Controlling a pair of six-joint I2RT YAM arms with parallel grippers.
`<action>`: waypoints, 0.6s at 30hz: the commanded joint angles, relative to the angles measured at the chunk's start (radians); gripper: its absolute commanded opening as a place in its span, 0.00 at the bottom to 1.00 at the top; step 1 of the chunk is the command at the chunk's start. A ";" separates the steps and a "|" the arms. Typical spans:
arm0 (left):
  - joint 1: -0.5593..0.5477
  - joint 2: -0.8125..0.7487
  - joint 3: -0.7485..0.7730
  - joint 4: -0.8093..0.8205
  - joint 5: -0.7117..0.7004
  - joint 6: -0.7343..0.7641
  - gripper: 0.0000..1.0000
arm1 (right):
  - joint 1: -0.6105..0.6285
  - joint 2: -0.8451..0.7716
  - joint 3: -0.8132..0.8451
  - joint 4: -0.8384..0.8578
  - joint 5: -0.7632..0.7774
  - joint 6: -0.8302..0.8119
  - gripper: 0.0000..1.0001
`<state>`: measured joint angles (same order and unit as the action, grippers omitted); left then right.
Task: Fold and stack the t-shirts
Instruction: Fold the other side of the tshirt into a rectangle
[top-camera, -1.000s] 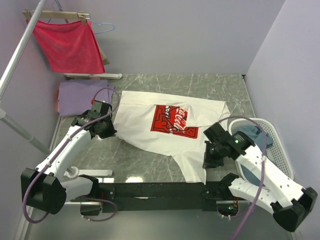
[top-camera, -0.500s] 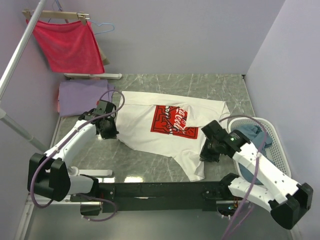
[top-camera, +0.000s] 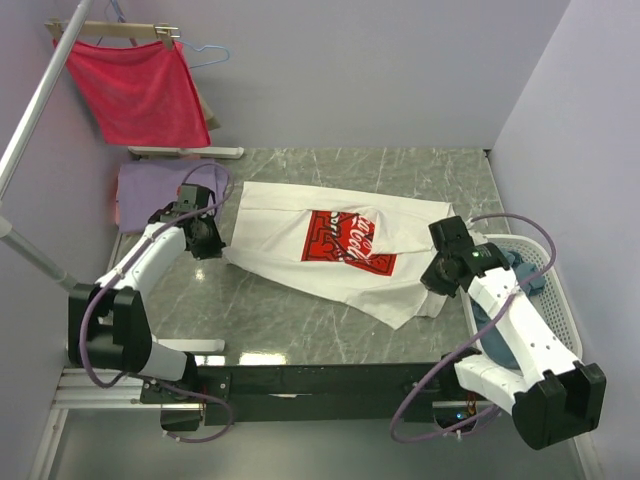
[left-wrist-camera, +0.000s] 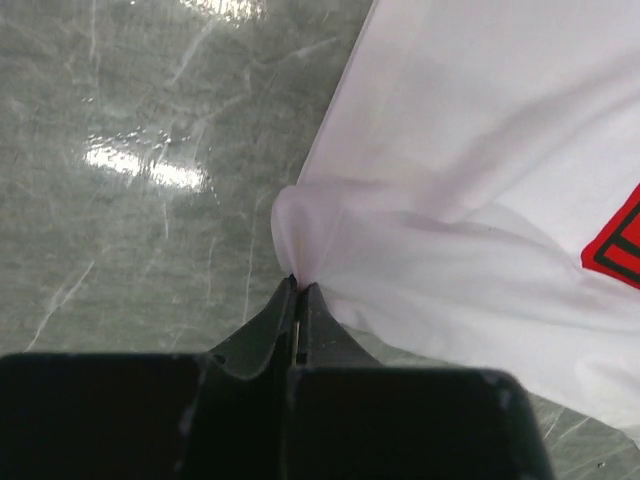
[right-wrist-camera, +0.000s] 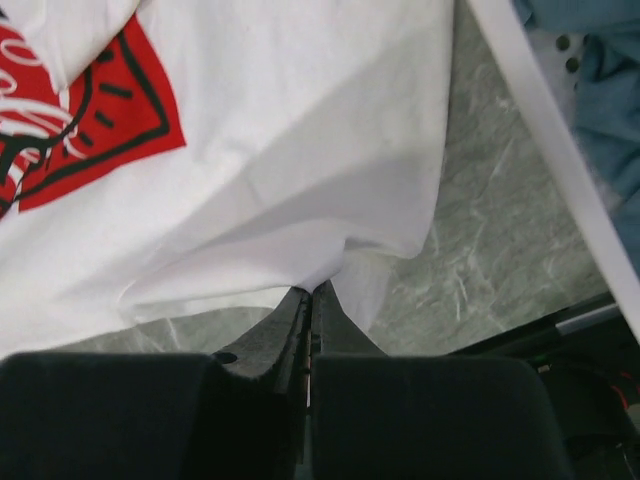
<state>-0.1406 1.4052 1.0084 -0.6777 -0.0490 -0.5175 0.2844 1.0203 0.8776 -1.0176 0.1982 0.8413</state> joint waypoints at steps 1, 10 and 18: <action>0.012 0.069 0.062 0.070 0.028 0.031 0.01 | -0.063 0.058 0.035 0.082 0.049 -0.090 0.00; 0.012 0.242 0.176 0.112 0.066 0.051 0.01 | -0.122 0.190 0.040 0.192 0.020 -0.163 0.00; 0.012 0.360 0.298 0.119 0.109 0.040 0.01 | -0.131 0.308 0.118 0.203 0.111 -0.192 0.00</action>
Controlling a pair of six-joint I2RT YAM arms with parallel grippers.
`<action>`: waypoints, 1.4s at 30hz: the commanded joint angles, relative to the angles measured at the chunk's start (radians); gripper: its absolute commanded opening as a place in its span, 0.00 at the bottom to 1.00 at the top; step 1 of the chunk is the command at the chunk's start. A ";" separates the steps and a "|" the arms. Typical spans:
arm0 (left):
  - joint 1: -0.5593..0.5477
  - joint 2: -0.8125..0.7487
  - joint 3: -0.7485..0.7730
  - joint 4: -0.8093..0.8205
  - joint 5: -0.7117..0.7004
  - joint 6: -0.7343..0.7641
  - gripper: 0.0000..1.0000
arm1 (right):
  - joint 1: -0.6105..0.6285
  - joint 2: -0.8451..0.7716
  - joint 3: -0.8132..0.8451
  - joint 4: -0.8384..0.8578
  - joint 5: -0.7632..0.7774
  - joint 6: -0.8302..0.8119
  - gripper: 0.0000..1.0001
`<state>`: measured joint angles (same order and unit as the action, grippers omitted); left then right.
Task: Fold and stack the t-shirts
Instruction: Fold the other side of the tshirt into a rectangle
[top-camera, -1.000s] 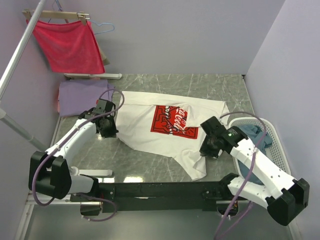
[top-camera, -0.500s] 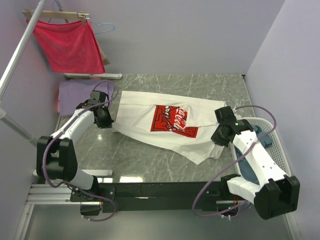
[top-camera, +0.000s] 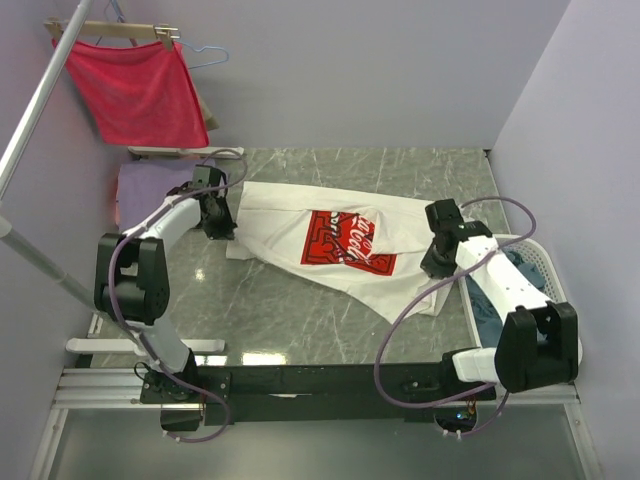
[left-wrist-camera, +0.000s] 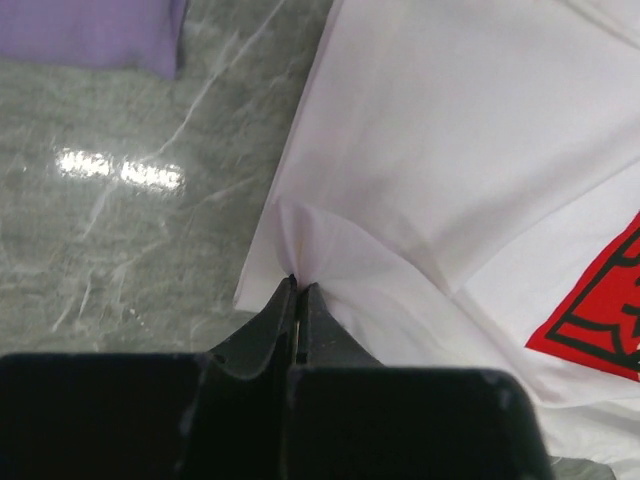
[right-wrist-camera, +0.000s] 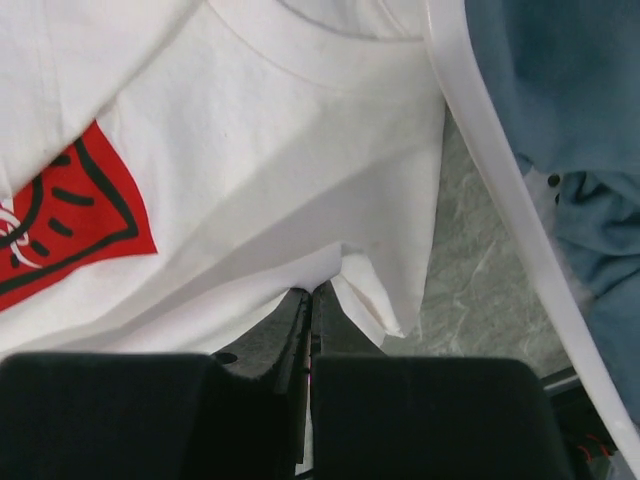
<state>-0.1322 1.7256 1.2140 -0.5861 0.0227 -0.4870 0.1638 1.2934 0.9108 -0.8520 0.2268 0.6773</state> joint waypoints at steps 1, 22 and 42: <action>0.003 0.052 0.107 0.022 0.040 0.010 0.01 | -0.015 0.046 0.108 0.036 0.091 -0.031 0.00; -0.018 0.325 0.406 -0.127 -0.200 0.137 0.01 | -0.072 0.389 0.332 0.034 0.341 -0.105 0.00; -0.049 0.092 0.217 0.089 -0.012 0.105 0.99 | -0.096 0.299 0.413 0.128 0.292 -0.165 0.47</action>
<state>-0.1692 1.9606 1.4708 -0.5838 -0.0910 -0.3592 0.0731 1.7191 1.3235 -0.7601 0.5369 0.5262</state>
